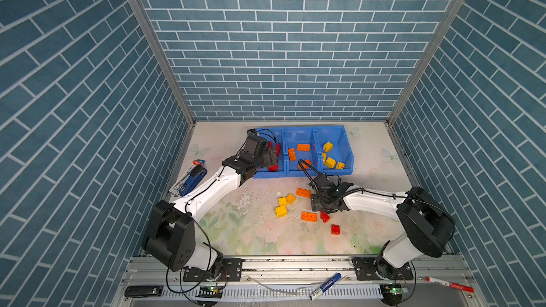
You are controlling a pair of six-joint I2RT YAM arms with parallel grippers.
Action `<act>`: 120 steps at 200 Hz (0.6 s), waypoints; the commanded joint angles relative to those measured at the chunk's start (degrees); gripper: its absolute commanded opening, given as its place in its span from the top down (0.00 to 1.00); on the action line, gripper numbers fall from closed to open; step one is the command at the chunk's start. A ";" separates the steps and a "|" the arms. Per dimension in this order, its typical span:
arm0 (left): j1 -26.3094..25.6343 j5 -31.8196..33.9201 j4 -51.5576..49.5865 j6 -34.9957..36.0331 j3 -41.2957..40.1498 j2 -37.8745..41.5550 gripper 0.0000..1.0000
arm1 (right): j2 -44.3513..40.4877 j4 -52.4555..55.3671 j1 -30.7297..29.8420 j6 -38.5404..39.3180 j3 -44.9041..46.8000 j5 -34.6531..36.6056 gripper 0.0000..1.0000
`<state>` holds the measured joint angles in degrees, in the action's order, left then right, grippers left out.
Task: Sort the legos into containers by color
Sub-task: Pick up the lego from the center of the table.
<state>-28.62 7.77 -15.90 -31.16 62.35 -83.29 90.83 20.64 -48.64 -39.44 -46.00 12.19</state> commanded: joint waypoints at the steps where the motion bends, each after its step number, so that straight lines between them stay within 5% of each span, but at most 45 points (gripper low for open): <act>1: 0.35 0.81 -0.89 -0.27 -0.82 -1.04 0.01 | 2.33 2.08 0.22 1.93 0.12 2.24 0.28; 61: 0.35 0.42 -0.62 -0.30 -1.00 -1.23 0.01 | 6.29 4.58 0.22 8.51 -3.35 4.83 0.23; 120: 0.40 1.04 -0.71 -0.04 -1.69 -0.39 0.01 | 3.14 4.05 0.14 9.45 -1.35 1.97 0.36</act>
<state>-28.62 7.92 -15.97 -31.29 61.36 -83.66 94.50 19.97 -48.64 -31.70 -49.89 15.03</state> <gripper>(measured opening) 0.994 0.665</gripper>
